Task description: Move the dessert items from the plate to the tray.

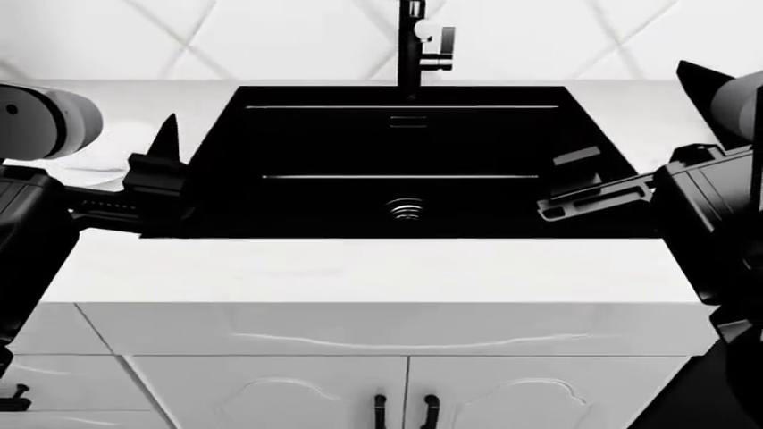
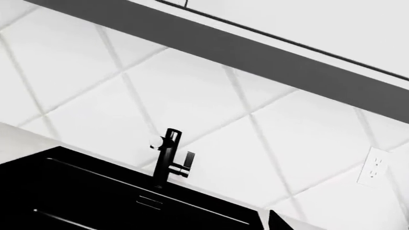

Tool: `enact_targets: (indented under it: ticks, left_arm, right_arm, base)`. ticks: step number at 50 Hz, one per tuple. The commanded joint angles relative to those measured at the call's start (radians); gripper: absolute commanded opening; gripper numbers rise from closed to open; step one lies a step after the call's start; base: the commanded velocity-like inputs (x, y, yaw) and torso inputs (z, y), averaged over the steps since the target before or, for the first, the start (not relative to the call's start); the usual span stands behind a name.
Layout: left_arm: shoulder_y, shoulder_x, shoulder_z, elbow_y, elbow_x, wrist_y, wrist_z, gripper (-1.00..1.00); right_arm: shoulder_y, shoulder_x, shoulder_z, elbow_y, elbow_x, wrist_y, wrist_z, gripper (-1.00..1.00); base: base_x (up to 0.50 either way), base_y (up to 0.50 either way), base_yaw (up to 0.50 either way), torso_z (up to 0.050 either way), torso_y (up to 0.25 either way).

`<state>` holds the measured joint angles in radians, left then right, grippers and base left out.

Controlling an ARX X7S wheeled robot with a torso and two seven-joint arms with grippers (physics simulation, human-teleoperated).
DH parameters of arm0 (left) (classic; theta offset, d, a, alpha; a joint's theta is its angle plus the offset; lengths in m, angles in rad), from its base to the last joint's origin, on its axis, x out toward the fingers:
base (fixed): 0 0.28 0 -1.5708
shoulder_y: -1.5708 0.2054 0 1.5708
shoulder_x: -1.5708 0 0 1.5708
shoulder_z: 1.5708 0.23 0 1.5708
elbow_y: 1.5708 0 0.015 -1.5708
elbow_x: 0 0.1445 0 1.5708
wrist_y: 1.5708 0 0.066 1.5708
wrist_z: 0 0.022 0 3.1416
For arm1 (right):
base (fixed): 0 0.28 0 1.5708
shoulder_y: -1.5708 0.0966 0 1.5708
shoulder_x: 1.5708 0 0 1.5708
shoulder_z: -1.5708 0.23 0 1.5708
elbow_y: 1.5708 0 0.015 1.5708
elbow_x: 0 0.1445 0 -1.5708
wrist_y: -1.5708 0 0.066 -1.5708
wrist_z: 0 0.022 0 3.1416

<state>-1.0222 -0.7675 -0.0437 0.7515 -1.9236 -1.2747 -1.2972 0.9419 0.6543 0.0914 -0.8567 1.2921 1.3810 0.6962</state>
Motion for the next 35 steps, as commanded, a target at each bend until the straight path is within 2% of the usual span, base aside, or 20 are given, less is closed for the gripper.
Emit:
enact_targets:
  ticks: [1, 35]
  left_arm:
    - [-0.017, -0.009, 0.021, -0.002, -0.006, 0.01, -0.006, 1.0]
    - [-0.031, -0.015, 0.065, -0.011, 0.01, 0.032, 0.0, 1.0]
  right_arm:
    - [-0.019, 0.012, -0.005, -0.003, -0.007, -0.025, -0.002, 1.0]
    - [-0.053, 0.025, -0.011, 0.002, -0.008, -0.085, -0.009, 1.0]
  base:
    - [0.1, 0.5, 0.0, 0.0, 0.0]
    - [0.1, 0.5, 0.0, 0.0, 0.0]
